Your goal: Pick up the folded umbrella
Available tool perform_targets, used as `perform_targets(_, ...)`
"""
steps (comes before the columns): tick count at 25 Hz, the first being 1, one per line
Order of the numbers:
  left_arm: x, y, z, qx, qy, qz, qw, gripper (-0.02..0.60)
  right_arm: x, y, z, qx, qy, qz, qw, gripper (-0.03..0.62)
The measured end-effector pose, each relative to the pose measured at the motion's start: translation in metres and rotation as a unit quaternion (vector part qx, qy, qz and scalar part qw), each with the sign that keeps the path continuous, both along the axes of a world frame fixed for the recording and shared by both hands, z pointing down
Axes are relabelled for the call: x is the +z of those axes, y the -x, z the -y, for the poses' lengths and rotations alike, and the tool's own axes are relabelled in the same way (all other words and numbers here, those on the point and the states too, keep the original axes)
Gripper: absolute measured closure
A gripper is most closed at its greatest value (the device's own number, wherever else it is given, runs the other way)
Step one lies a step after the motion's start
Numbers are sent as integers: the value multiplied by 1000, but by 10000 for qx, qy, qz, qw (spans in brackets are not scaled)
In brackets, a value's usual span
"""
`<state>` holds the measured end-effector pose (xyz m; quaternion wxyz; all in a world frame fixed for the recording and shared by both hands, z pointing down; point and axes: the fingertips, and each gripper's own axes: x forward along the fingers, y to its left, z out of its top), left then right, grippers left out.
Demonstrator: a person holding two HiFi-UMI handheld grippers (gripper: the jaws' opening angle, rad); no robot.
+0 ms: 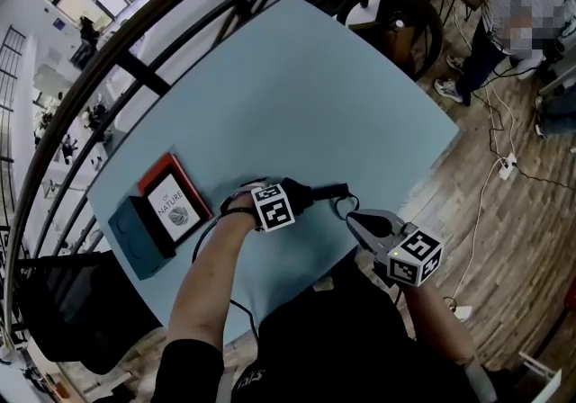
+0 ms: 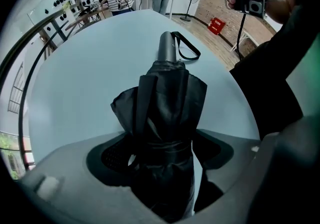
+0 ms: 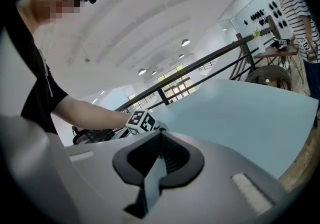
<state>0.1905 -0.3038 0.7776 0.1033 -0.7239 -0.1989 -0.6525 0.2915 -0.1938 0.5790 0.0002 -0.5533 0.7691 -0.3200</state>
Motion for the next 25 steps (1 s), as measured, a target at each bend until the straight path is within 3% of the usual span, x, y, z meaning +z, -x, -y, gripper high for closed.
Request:
perform_targets(6, -2, -4, 5, -197, -16, 90, 9998, 281, -1, -2, -1, -176, -54, 103, 9998, 595)
perform_targets(11, -6, -4, 5, -810, -2, -25, 9967, 311, -7, -9, 0, -308, -147, 179, 9993, 594)
perform_targets(15, -27, -9, 4, -1345, 8, -386, 9902, 312, -15, -17, 0, -463, -204, 189, 9985, 595)
perform_targets(19, -63, -10, 15, -2279, 62, -1133, 9671, 313, -18, -16, 5, -692, -257, 269, 9969, 594)
perform_targets(25, -146, 19, 28, -3412, -57, -2315, 9110, 313, -35, 8, 29, -1205, -456, 132, 9916, 595)
